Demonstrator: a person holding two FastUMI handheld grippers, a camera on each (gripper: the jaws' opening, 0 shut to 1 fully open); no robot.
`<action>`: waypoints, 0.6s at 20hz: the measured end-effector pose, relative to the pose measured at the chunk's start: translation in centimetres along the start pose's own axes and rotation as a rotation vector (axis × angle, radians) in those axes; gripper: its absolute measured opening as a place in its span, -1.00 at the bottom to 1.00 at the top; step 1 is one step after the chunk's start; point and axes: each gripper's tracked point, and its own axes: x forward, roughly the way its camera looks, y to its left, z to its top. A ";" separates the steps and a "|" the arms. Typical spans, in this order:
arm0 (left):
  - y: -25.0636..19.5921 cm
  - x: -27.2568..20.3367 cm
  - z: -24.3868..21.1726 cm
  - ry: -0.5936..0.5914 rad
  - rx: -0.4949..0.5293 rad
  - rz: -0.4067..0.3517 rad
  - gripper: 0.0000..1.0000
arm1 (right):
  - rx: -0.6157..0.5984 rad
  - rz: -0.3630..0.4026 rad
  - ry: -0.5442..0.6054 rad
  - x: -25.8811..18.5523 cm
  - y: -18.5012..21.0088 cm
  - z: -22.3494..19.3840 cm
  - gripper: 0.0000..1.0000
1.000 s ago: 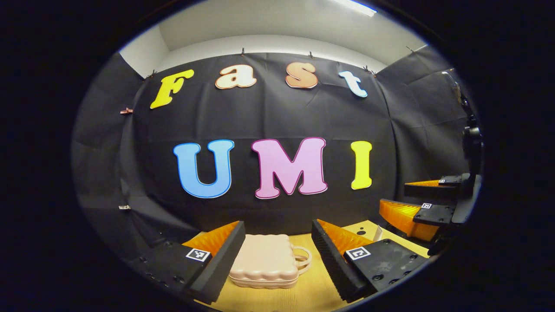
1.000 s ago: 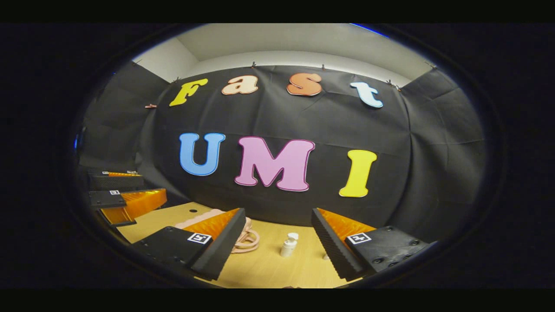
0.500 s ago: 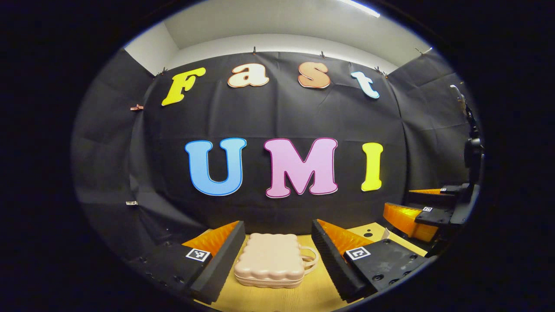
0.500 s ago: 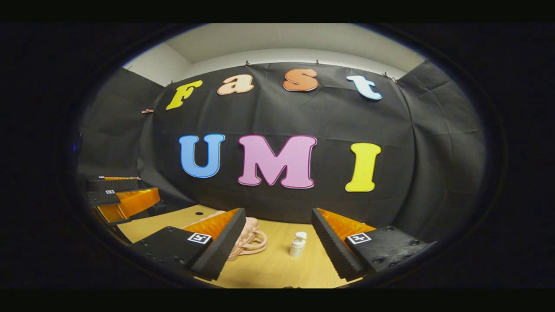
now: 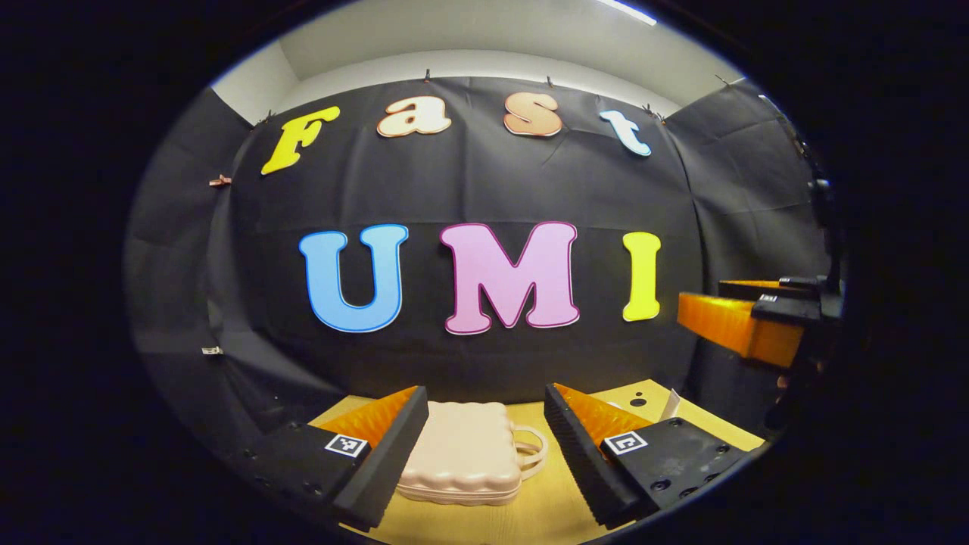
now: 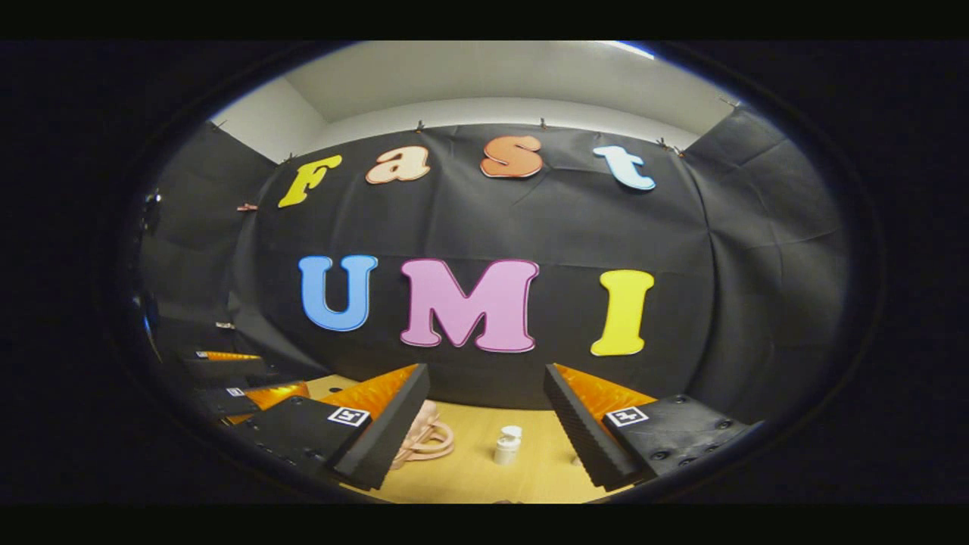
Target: First open the suitcase, pack the skin care products into it, and then close the suitcase.
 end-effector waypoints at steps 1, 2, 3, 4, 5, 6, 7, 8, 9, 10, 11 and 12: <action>-0.8 1.2 -1.1 0.022 -0.003 -0.019 0.96 | -0.007 -0.015 0.000 0.1 -0.9 0.0 0.94; -1.5 2.3 -2.1 0.044 -0.007 -0.036 0.96 | -0.012 -0.030 0.001 0.1 -1.8 -0.1 0.94; -2.3 3.5 -3.2 0.060 -0.007 -0.055 0.96 | -0.013 -0.044 0.004 0.2 -2.5 -0.2 0.94; -3.2 4.8 -4.1 0.078 -0.007 -0.078 0.96 | -0.015 -0.057 0.008 0.2 -3.4 -0.5 0.94; -4.1 6.0 -5.2 0.094 -0.008 -0.101 0.95 | -0.019 -0.069 0.013 0.2 -4.2 -0.9 0.94; -5.0 7.3 -6.0 0.110 -0.004 -0.124 0.95 | -0.026 -0.081 0.020 0.2 -5.0 -1.4 0.94; -5.9 8.7 -7.2 0.127 0.008 -0.143 0.95 | -0.034 -0.093 0.029 0.4 -5.9 -1.9 0.94; -6.7 10.2 -8.2 0.142 0.025 -0.163 0.95 | -0.043 -0.102 0.044 0.6 -6.6 -2.5 0.94; -7.7 11.6 -9.5 0.160 0.041 -0.180 0.95 | -0.056 -0.109 0.064 0.8 -7.3 -3.6 0.94; -8.5 13.0 -10.8 0.183 0.051 -0.196 0.95 | -0.067 -0.117 0.081 1.2 -8.0 -4.4 0.94; -9.3 14.4 -12.2 0.209 0.052 -0.209 0.95 | -0.072 -0.128 0.095 1.5 -8.8 -5.1 0.94; -10.1 15.7 -13.4 0.233 0.048 -0.219 0.95 | -0.068 -0.139 0.106 1.9 -9.4 -5.7 0.94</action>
